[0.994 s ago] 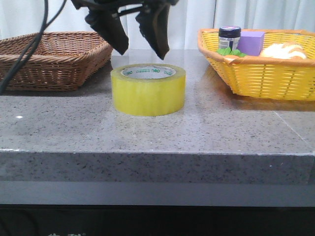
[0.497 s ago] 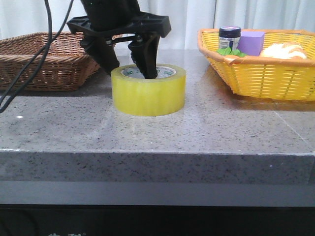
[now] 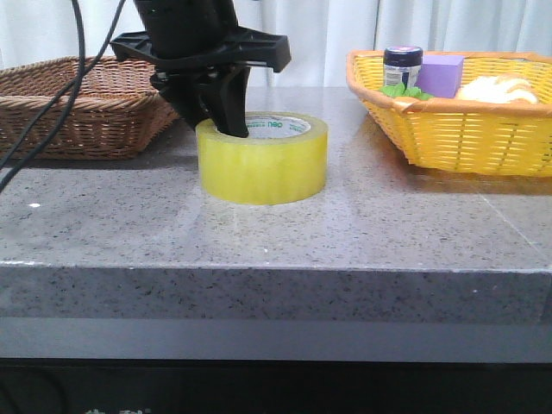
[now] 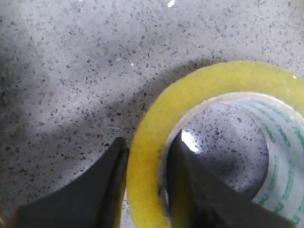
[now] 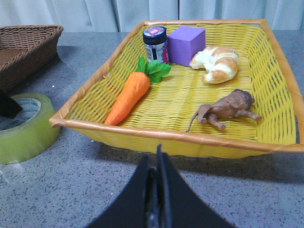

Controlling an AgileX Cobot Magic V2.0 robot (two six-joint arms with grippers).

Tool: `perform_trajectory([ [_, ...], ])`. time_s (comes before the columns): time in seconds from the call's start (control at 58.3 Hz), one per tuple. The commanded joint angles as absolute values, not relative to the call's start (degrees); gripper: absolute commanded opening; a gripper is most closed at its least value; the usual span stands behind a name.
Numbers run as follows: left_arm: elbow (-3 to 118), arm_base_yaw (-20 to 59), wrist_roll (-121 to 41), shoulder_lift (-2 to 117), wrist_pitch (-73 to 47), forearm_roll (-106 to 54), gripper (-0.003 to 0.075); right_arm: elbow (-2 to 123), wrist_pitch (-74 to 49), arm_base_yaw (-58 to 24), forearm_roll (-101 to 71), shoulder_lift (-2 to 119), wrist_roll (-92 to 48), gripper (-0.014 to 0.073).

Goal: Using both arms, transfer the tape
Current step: 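Lower the left gripper into the tape roll's rim and grasp it, then lift the tape roll with the left gripper into the brown basket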

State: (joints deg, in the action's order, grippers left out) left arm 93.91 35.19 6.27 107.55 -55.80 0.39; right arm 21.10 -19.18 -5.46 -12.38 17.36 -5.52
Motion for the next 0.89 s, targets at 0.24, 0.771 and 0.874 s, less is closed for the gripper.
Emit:
perform_trajectory([
  [0.24, 101.5, 35.7, 6.7, 103.7, -56.9, -0.6, 0.0061, 22.5, -14.1, -5.2, -12.2, 17.8, -6.0, -0.0069],
  [0.771, 111.0, 25.1, 6.6, 100.2, -58.5, 2.0, 0.0061, 22.5, -14.1, -5.2, -12.2, 17.8, -6.0, -0.0069],
  [0.874, 111.0, 20.1, 6.6, 100.2, -60.1, 2.0, 0.0061, 22.5, -14.1, -5.2, -12.2, 17.8, -6.0, -0.0069],
])
